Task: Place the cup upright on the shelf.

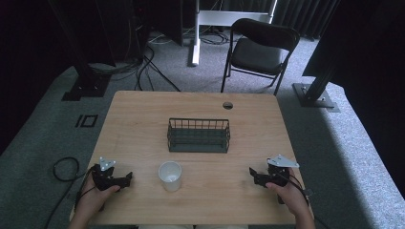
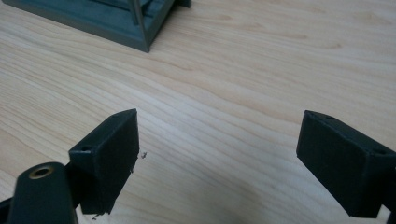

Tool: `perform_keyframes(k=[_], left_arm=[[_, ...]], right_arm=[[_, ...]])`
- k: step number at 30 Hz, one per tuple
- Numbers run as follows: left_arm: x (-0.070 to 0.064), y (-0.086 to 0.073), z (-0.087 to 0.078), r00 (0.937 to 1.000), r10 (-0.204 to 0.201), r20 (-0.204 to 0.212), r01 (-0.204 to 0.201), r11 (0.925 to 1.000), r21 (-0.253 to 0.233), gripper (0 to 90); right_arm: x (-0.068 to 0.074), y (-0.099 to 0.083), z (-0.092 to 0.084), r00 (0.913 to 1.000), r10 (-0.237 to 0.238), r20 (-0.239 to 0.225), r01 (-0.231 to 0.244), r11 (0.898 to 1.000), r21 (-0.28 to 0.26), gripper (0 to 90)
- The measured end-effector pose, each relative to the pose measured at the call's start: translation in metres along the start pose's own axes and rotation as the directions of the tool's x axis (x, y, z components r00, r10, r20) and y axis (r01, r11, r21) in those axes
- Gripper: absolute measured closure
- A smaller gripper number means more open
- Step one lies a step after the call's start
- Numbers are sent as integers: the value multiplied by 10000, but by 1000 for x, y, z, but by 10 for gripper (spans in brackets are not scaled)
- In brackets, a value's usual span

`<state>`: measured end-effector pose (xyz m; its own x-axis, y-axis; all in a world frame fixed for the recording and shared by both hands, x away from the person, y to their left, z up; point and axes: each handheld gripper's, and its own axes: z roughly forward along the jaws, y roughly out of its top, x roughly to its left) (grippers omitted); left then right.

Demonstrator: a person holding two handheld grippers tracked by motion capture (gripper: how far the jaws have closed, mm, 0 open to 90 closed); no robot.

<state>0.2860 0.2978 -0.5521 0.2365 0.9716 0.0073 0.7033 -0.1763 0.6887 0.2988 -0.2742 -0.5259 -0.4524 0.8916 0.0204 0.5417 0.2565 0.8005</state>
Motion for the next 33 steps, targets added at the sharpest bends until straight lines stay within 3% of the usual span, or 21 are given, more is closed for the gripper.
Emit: perform_keyframes(k=[8,16,25,33], left_arm=[[0,0,0,10000,0,-4,0,10000,2,17],[0,0,0,10000,1,-3,-1,10000,2,17],[0,0,0,10000,2,-3,-2,10000,1,17],[0,0,0,10000,2,-3,-2,10000,2,17]], right_arm=[[9,6,3,9987,-295,-423,299,9995,108,128],[20,12,4,9933,-675,-935,667,9977,-118,128],[39,22,1,9748,-1313,-1805,1227,9907,-583,128],[58,32,1,9477,-1801,-2635,1599,9824,-965,128]])
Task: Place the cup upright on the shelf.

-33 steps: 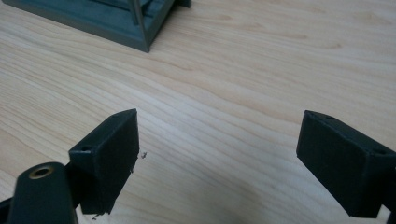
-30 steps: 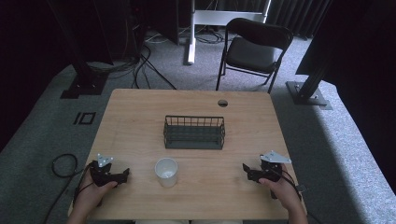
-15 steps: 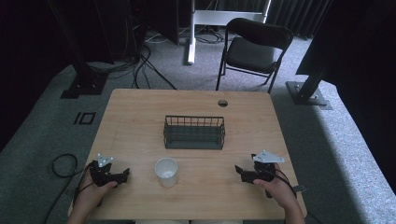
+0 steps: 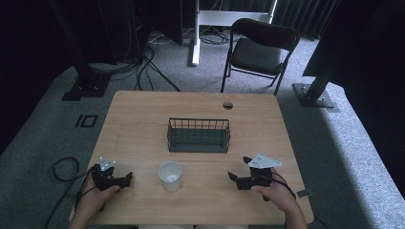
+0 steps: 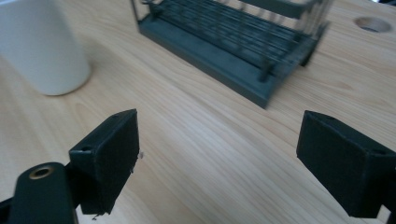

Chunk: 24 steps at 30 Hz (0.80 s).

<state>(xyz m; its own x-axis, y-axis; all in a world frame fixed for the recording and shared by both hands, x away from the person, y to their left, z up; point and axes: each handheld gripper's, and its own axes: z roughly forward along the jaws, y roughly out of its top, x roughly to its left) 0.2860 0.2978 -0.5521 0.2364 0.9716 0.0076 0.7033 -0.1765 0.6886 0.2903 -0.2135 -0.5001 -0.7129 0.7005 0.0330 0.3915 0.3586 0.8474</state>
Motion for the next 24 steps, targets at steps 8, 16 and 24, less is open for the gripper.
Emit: perform_keyframes(k=[8,16,24], left_arm=[[0,0,0,10000,1,1,-1,10000,0,17],[0,0,0,10000,1,4,-1,10000,-1,17],[0,0,0,10000,-2,0,2,10000,-4,17]], right_arm=[[16,6,12,9962,-345,-804,346,9994,-7,128],[32,14,25,9873,-663,-1443,649,9978,-142,128],[45,18,38,9759,-995,-1943,998,9950,-81,128]])
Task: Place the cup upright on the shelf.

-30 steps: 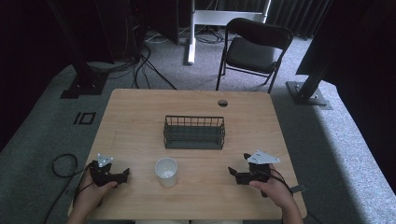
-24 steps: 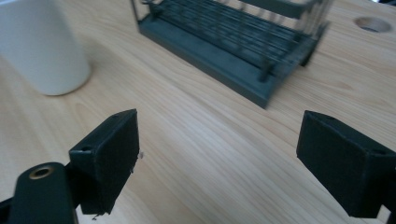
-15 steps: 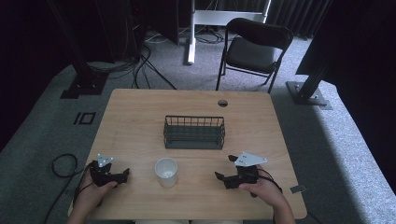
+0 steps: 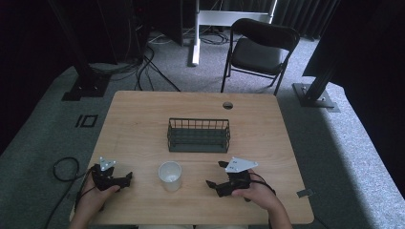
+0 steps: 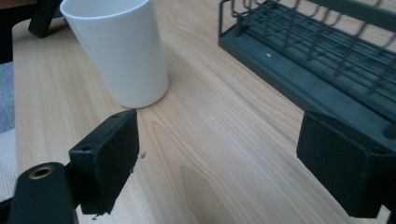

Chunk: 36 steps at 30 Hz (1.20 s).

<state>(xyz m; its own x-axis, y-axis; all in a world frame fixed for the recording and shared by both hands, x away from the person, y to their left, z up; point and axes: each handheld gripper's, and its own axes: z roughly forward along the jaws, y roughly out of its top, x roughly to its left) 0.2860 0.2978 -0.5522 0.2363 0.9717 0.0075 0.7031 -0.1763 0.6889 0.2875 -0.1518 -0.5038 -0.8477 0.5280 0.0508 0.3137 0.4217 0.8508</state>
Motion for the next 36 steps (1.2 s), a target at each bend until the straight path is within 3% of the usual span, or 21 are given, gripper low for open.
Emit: perform_keyframes(k=[20,36], left_arm=[[0,0,0,10000,3,1,-3,10000,1,17],[0,0,0,10000,0,0,0,10000,1,17]], right_arm=[[23,17,32,9947,-447,-923,452,9990,34,128],[42,30,62,9840,-784,-1602,777,9969,-102,128]])
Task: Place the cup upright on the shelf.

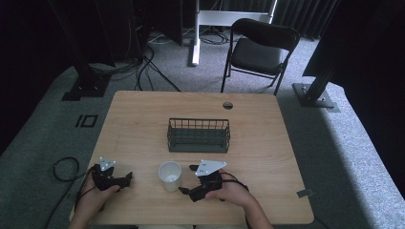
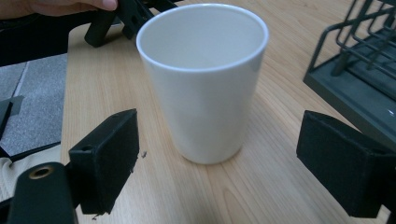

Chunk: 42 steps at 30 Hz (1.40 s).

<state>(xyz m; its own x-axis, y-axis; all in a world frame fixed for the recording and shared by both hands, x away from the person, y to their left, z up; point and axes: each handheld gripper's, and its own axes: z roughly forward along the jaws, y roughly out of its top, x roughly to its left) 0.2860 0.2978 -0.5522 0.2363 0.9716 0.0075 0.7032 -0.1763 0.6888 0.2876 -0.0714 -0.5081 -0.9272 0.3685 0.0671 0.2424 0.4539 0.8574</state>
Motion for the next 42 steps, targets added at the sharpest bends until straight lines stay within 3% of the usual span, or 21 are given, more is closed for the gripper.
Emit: perform_keyframes(k=[16,35,42], left_arm=[[0,0,0,10000,2,-1,-2,10000,3,17],[0,0,0,10000,-1,0,1,10000,1,17],[0,0,0,10000,-1,2,1,10000,-1,17]], right_arm=[[9,9,26,9989,-316,-351,318,9995,76,128],[9,27,46,9988,-395,-283,389,9990,-241,128],[10,32,47,9996,-272,5,272,9986,-445,186]])
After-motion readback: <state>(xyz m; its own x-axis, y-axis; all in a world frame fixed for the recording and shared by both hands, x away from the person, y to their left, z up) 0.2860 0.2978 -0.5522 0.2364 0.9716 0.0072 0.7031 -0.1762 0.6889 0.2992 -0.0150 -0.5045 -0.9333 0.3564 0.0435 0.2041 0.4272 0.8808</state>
